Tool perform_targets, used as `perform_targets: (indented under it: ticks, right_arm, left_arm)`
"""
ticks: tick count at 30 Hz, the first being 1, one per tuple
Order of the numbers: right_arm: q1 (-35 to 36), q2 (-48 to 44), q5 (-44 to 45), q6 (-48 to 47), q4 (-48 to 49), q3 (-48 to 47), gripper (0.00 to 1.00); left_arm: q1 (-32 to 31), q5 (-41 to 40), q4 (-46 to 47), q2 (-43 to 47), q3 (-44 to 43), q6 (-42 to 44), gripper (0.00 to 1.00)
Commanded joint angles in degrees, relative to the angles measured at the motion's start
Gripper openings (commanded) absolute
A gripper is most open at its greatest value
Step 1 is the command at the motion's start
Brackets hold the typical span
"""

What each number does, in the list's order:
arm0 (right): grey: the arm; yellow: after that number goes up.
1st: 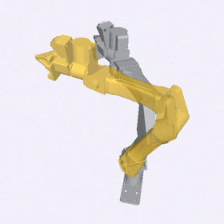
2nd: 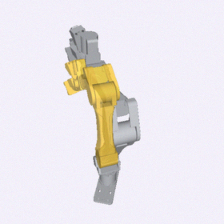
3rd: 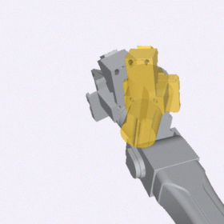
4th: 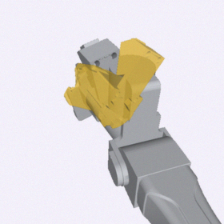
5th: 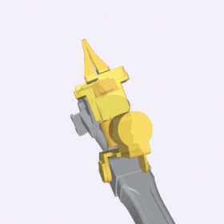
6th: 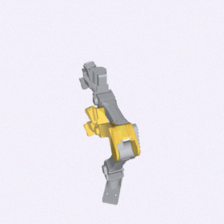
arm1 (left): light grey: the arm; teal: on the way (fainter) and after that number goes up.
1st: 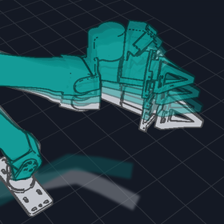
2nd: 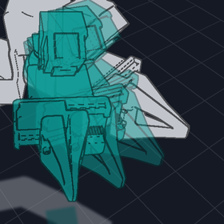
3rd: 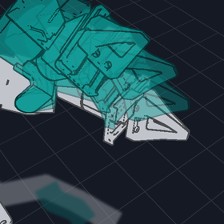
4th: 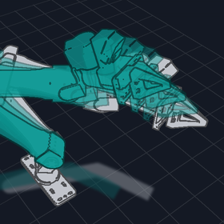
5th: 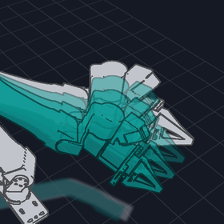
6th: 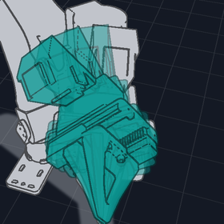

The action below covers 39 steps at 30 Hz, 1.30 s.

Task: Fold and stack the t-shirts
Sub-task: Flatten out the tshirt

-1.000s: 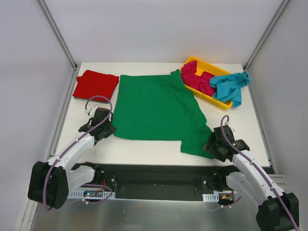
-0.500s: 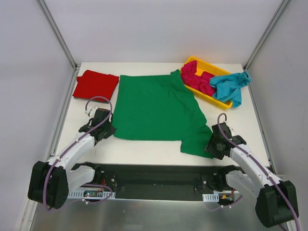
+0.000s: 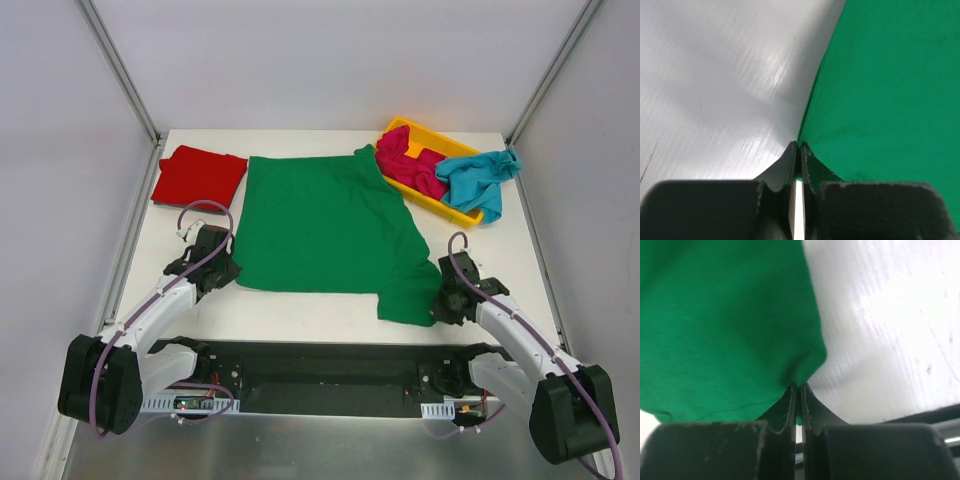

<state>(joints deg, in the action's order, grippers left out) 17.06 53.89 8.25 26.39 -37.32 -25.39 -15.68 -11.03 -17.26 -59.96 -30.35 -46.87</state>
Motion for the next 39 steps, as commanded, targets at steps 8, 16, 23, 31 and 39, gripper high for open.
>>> perform_targets:
  ticks: [8, 16, 23, 31, 39]
  right_arm:
    - [0.1, -1.8, -1.6, -9.4, 1.3, -20.0, 0.01]
    - [-0.1, 1.7, 2.6, -17.0, -7.2, -48.0, 0.01]
    - [-0.2, 5.0, 0.8, -21.0, -10.7, -71.4, 0.01]
    - [-0.1, 7.7, -0.2, -25.2, -17.2, -96.7, 0.01]
    - [-0.1, 1.1, -9.8, -25.6, -13.2, -104.2, 0.01]
  left_arm:
    - [0.0, -2.1, -5.7, 5.0, -12.3, 4.1, 0.00]
    - [0.0, -7.6, -10.2, 10.8, -31.8, 7.8, 0.00]
    - [0.0, -10.8, -12.8, 9.3, -52.1, 11.1, 0.00]
    - [0.0, -4.4, -15.3, 8.9, -70.9, 13.5, 0.00]
    - [0.0, 10.5, -15.5, 14.1, -77.5, 10.3, 0.00]
